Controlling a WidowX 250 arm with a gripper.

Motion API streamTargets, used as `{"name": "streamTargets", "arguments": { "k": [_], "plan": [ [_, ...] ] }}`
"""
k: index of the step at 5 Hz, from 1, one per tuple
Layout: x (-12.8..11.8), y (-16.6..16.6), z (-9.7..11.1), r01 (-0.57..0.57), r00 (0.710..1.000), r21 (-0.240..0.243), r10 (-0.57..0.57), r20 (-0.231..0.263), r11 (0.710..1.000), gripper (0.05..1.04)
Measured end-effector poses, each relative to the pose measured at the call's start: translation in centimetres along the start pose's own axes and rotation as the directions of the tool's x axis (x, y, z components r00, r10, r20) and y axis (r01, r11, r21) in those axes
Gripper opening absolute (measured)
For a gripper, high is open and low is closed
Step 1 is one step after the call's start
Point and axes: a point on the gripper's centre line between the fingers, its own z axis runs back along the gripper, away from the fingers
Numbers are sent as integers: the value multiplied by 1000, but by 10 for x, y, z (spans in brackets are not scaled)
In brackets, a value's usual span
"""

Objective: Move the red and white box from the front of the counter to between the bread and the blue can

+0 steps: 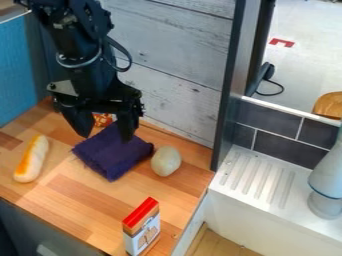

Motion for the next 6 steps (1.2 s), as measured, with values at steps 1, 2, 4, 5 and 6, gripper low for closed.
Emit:
{"name": "streamTargets", "arguments": {
  "k": [1, 2, 4, 5, 6],
  "plan": [
    [-3, 1, -5, -1, 1000, 4, 1, -21, 1000, 1003],
    [-4, 0, -6, 0, 1000, 3, 0, -23, 1000, 1003],
    [-16, -30, -19, 224, 974, -5, -224, -23, 975, 1003],
    [-26, -36, -31, 319, 947, -4, -319, -41, 948, 1003],
    [-37, -34, -44, 356, 932, -3, -355, -67, 935, 1003]
  ]
}}
